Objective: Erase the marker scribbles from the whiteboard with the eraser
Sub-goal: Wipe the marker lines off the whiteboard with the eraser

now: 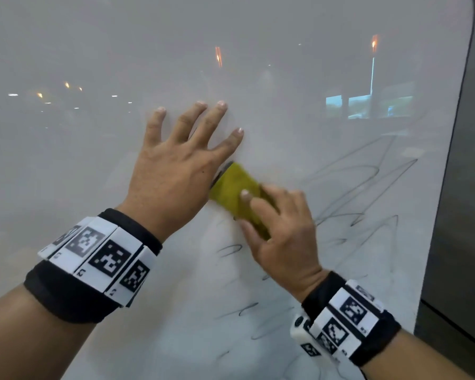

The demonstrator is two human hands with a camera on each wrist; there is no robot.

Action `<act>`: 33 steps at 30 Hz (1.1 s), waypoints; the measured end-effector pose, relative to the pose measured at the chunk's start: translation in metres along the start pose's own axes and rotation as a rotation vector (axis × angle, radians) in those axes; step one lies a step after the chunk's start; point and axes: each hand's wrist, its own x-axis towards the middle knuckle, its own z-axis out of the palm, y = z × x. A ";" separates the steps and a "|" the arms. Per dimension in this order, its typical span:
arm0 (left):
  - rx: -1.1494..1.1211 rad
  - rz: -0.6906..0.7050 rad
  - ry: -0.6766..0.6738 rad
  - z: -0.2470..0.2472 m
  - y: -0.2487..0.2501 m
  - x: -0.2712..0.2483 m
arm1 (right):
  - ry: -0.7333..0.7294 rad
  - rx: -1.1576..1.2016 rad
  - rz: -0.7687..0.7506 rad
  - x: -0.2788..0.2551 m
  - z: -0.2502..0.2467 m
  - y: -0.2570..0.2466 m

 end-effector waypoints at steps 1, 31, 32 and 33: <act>0.000 0.002 -0.013 -0.001 0.000 -0.002 | -0.038 0.004 -0.052 -0.004 0.000 -0.001; 0.003 -0.031 -0.124 0.006 -0.017 -0.077 | -0.039 -0.015 0.013 -0.025 0.005 -0.018; -0.001 -0.032 -0.123 0.005 -0.017 -0.077 | 0.005 -0.018 0.061 -0.016 0.003 -0.013; -0.005 -0.031 -0.122 0.005 -0.017 -0.077 | 0.044 -0.014 0.115 -0.009 0.002 -0.009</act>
